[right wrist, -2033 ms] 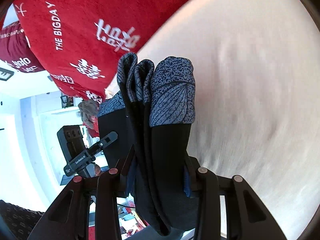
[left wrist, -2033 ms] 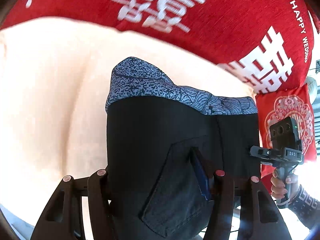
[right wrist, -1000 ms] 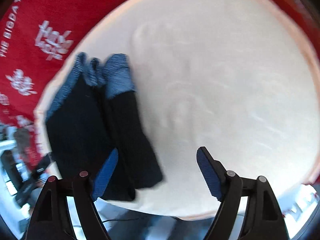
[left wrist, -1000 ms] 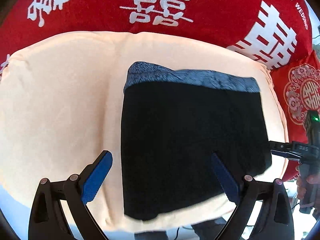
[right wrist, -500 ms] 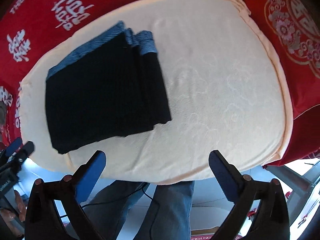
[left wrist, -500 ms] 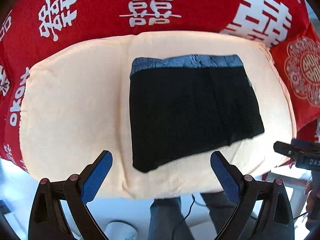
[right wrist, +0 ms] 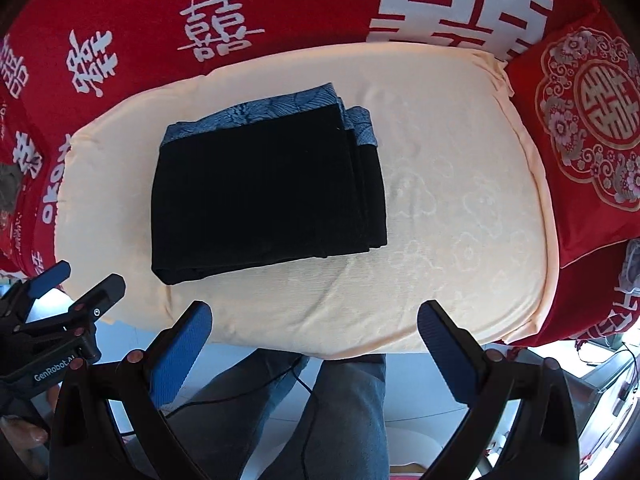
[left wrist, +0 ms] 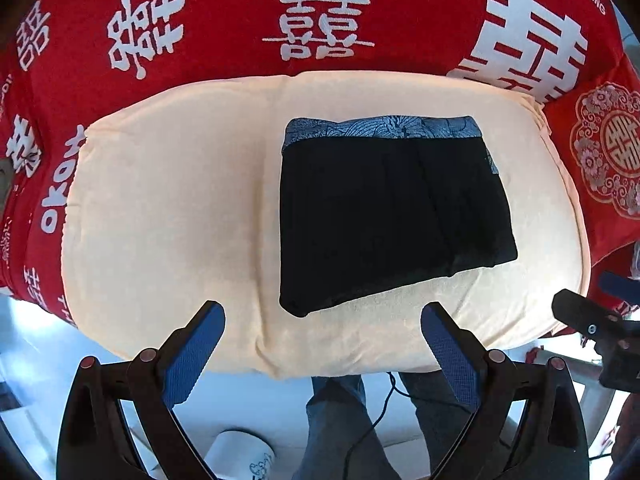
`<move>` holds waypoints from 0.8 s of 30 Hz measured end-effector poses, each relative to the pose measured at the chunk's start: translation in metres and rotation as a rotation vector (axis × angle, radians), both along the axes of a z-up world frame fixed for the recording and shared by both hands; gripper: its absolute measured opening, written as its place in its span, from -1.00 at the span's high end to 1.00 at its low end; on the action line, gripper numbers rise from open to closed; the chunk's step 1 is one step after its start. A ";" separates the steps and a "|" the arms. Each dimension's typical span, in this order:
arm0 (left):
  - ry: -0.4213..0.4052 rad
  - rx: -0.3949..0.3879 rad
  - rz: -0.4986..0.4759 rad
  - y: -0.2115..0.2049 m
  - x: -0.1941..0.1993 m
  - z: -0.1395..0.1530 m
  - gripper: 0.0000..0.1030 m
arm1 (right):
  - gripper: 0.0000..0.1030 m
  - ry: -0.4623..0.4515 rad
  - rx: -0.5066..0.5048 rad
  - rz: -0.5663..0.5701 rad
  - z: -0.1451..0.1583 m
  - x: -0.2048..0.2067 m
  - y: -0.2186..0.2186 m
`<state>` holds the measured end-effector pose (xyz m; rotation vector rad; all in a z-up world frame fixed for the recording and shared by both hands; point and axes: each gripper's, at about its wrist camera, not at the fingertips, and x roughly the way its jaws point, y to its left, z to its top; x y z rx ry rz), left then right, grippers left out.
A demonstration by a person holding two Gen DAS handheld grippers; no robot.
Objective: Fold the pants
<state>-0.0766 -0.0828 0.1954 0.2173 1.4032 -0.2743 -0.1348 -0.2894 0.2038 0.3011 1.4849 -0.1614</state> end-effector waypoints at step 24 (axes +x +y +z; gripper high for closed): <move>-0.012 0.034 -0.002 -0.006 -0.008 0.009 -0.92 | -0.99 -0.026 -0.010 0.033 0.011 0.010 0.020</move>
